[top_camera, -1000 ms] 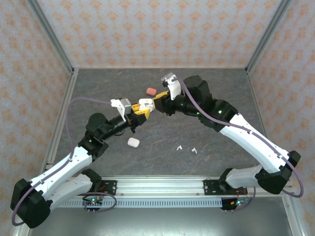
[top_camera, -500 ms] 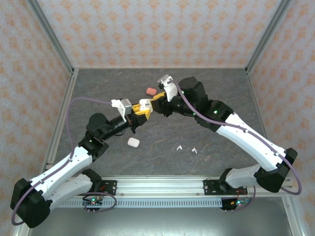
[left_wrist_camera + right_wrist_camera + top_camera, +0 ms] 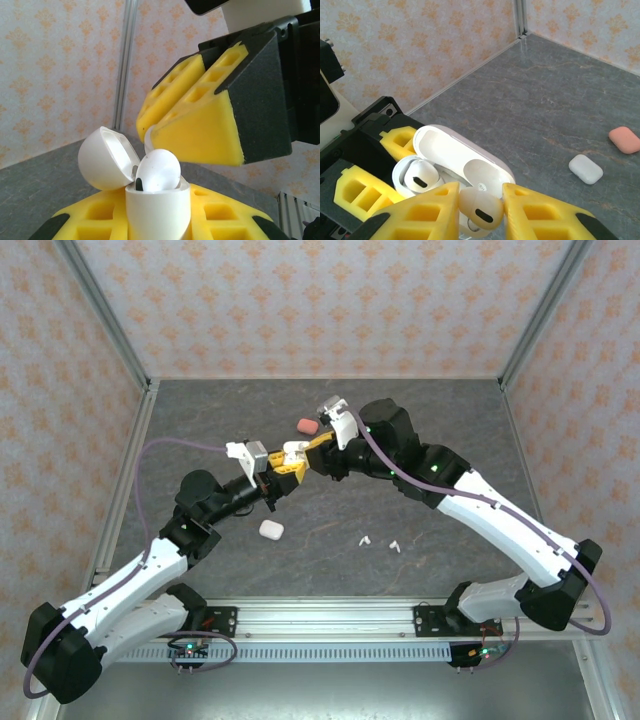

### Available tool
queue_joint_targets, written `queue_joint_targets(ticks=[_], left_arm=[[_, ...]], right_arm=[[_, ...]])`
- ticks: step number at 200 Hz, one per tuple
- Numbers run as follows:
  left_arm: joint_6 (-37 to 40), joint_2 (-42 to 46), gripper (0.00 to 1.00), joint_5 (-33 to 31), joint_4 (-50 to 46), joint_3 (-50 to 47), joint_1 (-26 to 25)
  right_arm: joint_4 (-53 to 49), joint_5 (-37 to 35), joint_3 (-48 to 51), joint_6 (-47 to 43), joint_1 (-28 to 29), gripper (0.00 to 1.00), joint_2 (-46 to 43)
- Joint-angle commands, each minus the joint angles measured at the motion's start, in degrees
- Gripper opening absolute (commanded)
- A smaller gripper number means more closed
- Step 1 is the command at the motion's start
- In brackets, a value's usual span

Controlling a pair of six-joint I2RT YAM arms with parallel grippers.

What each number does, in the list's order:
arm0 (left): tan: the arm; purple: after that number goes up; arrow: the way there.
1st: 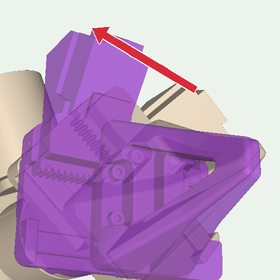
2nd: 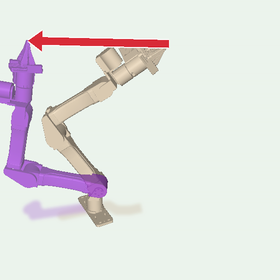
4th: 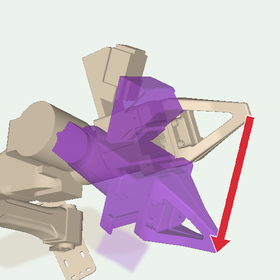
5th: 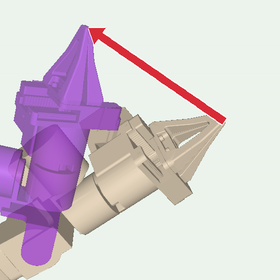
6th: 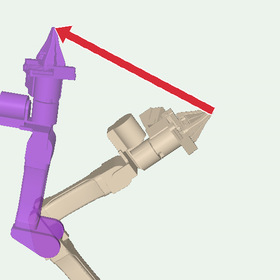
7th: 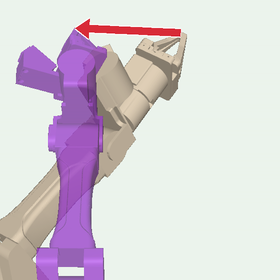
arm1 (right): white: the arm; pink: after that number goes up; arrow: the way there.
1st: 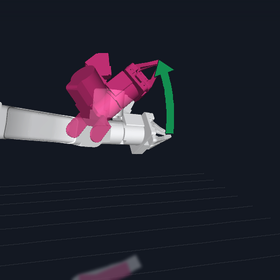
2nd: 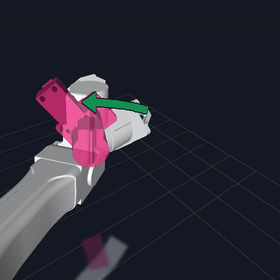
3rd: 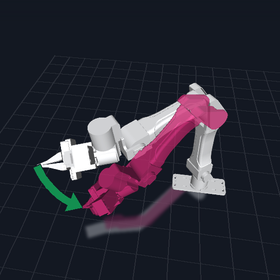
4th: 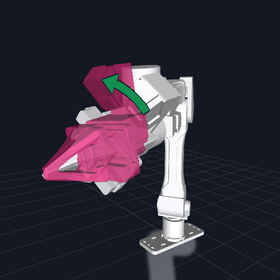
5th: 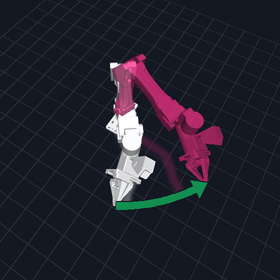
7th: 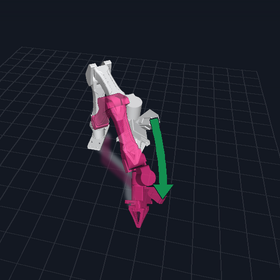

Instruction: Insert the wireless bluetooth earbuds into the charging case

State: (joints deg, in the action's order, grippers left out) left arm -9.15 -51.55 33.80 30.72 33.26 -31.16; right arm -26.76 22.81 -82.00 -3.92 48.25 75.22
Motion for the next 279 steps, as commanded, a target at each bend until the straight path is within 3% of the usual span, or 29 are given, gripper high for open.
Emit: queue_joint_targets(ticks=[1, 81, 173, 193, 229, 279], left_arm=[[-0.41, 0.22, 0.0, -0.4, 3.25, 0.58, -0.4], [-0.38, 0.42, 0.0, -0.23, 3.29, 0.5, -0.58], [-0.24, 1.09, 0.0, -0.36, 3.47, 0.14, -0.8], [-0.23, 1.19, 0.0, -0.33, 3.47, 0.14, -0.83], [-0.35, 1.08, 0.0, -0.27, 3.8, 0.3, -0.8], [-0.35, 0.49, 0.0, -0.21, 3.61, 0.76, -0.93]], right_arm=[[-1.38, 2.76, 0.72, 0.4, 0.44, 0.26, 0.08], [-0.54, 6.92, -0.17, 4.21, -0.88, 0.31, 0.21], [4.11, 16.47, -1.28, 11.63, -8.76, 0.56, -1.76], [8.4, 21.36, 1.75, 14.95, -12.37, 0.64, -2.69], [19.29, 32.62, 9.03, 20.1, -15.36, 0.87, -2.89], [28.65, 41.64, 11.24, 26.65, -14.3, 0.88, 1.02]])
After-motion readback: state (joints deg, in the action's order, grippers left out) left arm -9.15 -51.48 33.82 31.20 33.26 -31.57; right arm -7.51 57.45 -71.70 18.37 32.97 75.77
